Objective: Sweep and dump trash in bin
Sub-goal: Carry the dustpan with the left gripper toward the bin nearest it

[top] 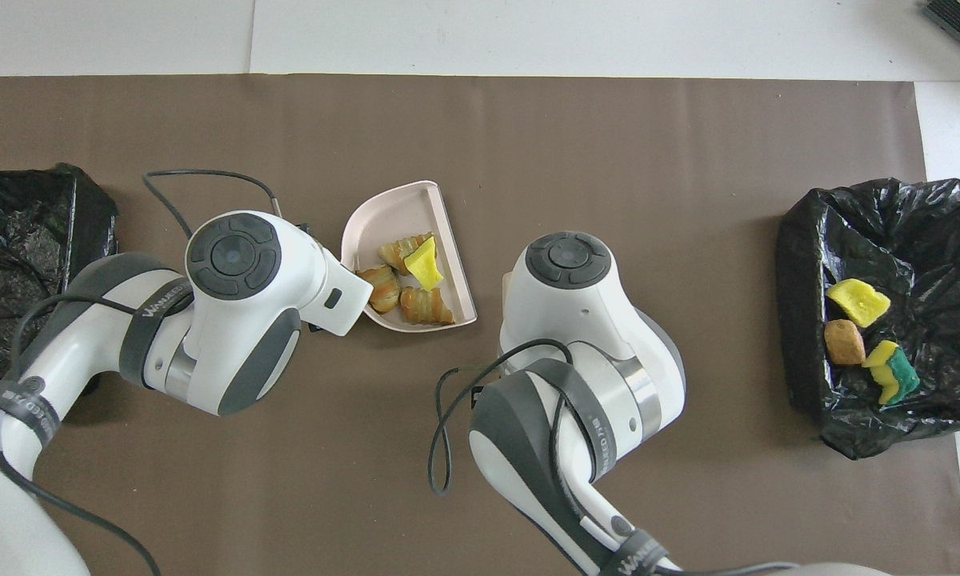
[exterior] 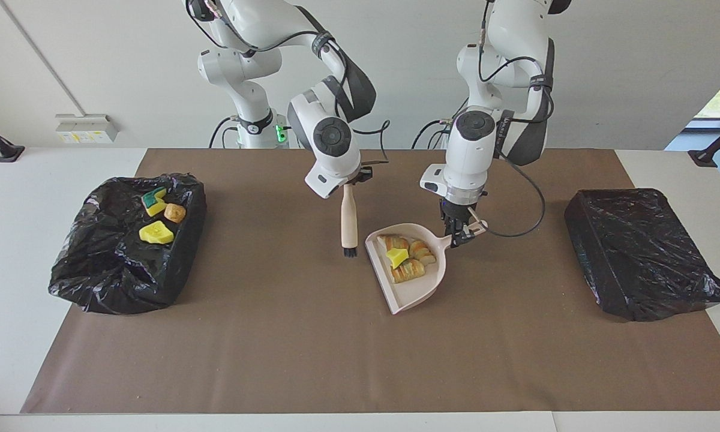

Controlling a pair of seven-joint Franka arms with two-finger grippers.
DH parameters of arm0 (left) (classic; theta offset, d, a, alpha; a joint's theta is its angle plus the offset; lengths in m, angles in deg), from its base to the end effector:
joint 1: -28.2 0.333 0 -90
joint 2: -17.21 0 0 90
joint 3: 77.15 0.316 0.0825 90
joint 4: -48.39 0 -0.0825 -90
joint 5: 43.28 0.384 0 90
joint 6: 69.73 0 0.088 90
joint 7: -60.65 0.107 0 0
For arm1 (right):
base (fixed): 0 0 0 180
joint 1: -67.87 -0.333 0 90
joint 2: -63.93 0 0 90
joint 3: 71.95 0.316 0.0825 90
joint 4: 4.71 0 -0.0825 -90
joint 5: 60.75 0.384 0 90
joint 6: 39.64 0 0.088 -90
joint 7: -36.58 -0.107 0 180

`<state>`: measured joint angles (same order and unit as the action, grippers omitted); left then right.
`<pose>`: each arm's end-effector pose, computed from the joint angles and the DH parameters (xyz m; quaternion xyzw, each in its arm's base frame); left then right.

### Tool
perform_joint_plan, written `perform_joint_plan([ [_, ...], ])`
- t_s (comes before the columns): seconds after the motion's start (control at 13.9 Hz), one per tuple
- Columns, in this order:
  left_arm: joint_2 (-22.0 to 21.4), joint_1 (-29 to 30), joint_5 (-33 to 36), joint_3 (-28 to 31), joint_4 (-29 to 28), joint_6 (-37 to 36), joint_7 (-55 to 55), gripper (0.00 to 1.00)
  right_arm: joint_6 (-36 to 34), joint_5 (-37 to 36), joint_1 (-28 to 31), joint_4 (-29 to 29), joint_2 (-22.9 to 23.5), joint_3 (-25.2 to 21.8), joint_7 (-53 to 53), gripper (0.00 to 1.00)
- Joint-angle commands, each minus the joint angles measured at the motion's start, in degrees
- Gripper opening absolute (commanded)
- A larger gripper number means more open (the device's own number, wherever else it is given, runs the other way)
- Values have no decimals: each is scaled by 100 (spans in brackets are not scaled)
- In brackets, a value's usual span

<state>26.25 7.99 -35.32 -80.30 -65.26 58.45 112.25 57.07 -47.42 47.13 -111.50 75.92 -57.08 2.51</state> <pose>0.5499 -0.2320 0.3964 -0.7668 0.6380 -0.0338 0.0624 0.4499 0.3421 0.3874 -0.9725 0.0196 0.2321 0.0056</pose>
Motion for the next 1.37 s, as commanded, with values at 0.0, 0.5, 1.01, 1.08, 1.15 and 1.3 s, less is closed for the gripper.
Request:
perform_joint_plan([
  [0.0, -323, 490, -22, -46, -61, -4, 743, 0, 556, -41, -464, -1139, -836, 41, -679, 0],
  [0.5, -728, 2414, -1146, -37, 184, -766, 3731, 0, 1762, 610, -1011, -2469, -1234, 42, -724, 0],
  [1.01, -650, 4515, -1885, -10, 1133, -1736, 4612, 0, 2211, 830, -1037, -2759, -1164, 50, -601, 0],
  [1.08, -623, 4726, -1851, -2, 1221, -1683, 4630, 0, 2212, 830, -1037, -2768, -1163, 50, -592, 5],
  [1.15, -493, 5007, -1807, -2, 1440, -1656, 4648, 0, 2229, 830, -1037, -2768, -1163, 50, -575, 16],
  [1.3, -386, 5298, -1693, 24, 1696, -1630, 4884, 0, 2212, 830, -1037, -2768, -1163, 50, -348, 30],
])
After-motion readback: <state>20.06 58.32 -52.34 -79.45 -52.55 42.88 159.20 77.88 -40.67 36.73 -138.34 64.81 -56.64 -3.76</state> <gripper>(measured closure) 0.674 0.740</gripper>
